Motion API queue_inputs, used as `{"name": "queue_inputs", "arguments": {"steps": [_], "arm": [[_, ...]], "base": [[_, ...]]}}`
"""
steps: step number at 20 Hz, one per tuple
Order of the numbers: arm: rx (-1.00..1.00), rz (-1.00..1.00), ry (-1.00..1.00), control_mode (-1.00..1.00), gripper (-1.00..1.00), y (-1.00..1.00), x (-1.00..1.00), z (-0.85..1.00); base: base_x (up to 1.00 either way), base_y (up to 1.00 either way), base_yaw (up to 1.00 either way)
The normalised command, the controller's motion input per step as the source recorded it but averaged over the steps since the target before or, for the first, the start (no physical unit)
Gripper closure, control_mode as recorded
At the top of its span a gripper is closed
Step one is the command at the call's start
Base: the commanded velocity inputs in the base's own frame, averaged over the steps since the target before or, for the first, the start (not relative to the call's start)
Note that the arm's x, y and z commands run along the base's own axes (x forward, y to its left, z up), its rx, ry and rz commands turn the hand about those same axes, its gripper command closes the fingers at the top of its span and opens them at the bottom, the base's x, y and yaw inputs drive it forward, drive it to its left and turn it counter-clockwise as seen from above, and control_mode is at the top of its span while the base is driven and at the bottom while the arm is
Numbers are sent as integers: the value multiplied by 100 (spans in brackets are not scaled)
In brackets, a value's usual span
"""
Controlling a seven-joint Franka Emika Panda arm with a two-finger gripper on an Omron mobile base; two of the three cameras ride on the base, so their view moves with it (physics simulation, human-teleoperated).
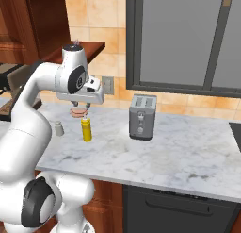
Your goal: Pick the mustard and shaker from the counter and place them in the cabinet.
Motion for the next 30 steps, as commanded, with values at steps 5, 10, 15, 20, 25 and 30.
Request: {"name": "queue_inputs", "arguments": {"steps": [5, 10, 15, 20, 25, 30], "arm": [[1, 0, 0, -100, -100, 0, -2, -3], [1, 0, 2, -100, -100, 0, -8, -44], [5, 10, -2, -100, -100, -5, -17, -66], [13, 21, -22, -100, -100, -28, -40, -51], [6, 25, -31, -100, -100, -37, -29, -40], [7, 24, -31, -100, -100, -9, -6, -34]], "base": [[0, 0, 0], [0, 0, 0], [0, 0, 0], [0, 0, 0], [0, 0, 0], [0, 0, 0]]}}
